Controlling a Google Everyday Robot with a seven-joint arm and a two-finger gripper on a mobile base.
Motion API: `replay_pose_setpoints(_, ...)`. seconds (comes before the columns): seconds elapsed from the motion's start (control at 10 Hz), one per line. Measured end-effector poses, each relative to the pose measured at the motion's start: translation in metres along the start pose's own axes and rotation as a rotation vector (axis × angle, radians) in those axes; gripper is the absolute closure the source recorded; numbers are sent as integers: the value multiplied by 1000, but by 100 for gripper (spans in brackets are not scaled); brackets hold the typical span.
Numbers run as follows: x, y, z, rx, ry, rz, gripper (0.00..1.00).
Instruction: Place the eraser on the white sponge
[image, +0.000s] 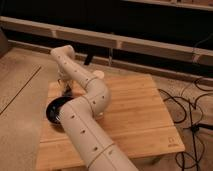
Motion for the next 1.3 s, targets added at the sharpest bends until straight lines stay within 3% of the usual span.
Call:
replay_pose_setpoints(0.1, 0, 1, 0, -2, 0, 0, 23)
replay_pose_setpoints(0.2, 0, 0, 0, -3, -1, 2, 20)
replay_pose_setpoints(0.9, -3, -6, -13, 1, -26, 10, 20)
replay_pose_setpoints(1.1, -13, -7, -34, 18, -71, -4, 20)
replay_pose_setpoints(1.3, -34, -4, -70, 41, -155, -38, 20)
